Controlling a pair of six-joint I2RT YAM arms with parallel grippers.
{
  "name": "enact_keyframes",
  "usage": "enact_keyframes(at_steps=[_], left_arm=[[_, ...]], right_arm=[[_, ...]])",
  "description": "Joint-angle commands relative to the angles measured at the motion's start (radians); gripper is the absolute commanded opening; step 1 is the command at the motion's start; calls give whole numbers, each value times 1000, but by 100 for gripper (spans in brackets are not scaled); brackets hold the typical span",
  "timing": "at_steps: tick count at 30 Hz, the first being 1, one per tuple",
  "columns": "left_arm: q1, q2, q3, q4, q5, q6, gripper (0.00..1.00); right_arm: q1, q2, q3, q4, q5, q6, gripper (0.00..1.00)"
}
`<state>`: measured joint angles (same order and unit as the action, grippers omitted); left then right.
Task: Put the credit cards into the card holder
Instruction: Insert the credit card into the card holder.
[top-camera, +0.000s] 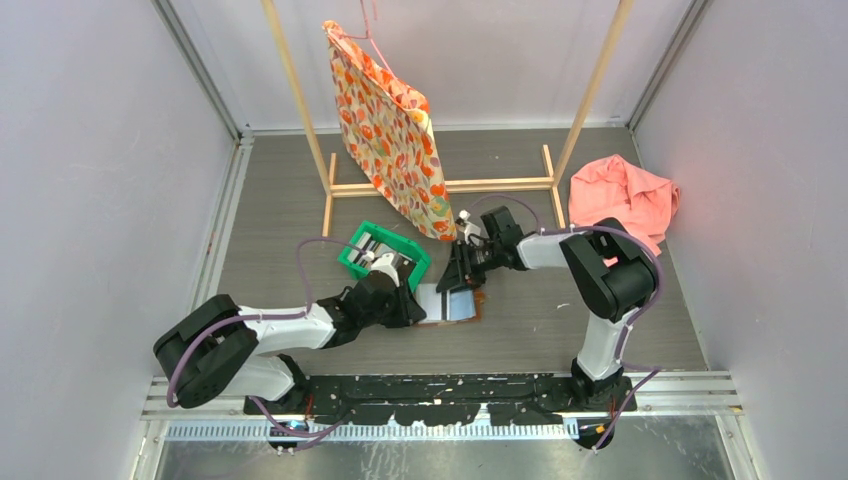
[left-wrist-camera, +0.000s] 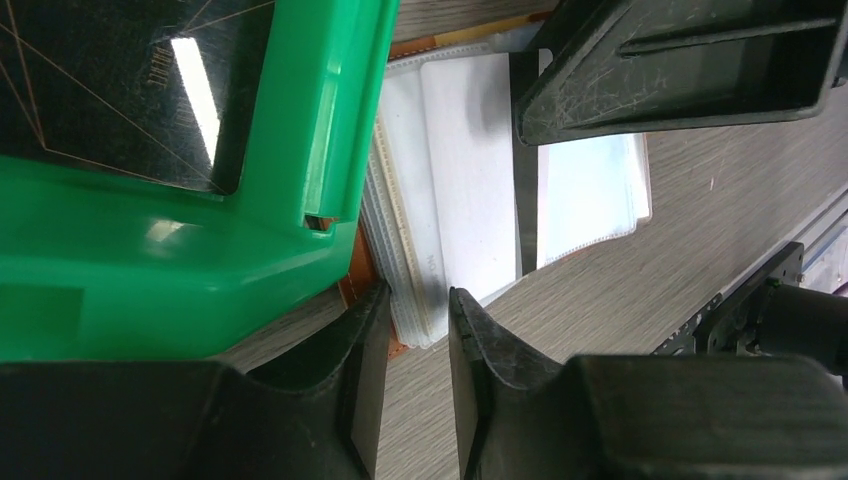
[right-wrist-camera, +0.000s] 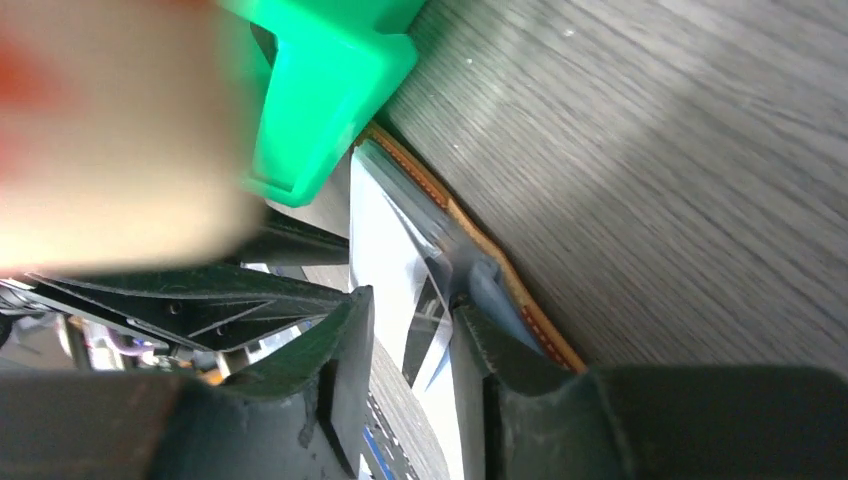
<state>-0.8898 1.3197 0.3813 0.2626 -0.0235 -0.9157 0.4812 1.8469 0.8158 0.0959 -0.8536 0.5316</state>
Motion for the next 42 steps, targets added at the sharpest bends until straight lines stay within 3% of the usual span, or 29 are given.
enact_keyframes(at_steps=[1,10,21,29,31,34,35,38,42], left_arm=[[-1,-13,-10,6,19,-6,32],[-1,-88,-40,3,16,-18,37],[0,-158,-98,152,80,0,41],[-1,-257,-128,189,72,44,42],[-1,-287,-130,171,49,68,44],[0,-311,-144,177,-18,92,45],[-1,-312,-143,175,-41,92,44],[-1,-297,-124,146,-88,86,40],[-1,-232,-105,169,-86,81,40]], right_arm=[[11,-65,89,-239,74,-188,43],[12,-108,189,-472,180,-391,60],[5,-104,250,-579,294,-486,73],[-45,-145,283,-664,277,-574,74],[-69,-166,262,-650,219,-563,65],[-86,-164,224,-595,163,-476,25],[-89,-153,219,-589,157,-458,18],[-90,-128,209,-577,188,-419,3],[-91,-84,200,-571,211,-371,1]])
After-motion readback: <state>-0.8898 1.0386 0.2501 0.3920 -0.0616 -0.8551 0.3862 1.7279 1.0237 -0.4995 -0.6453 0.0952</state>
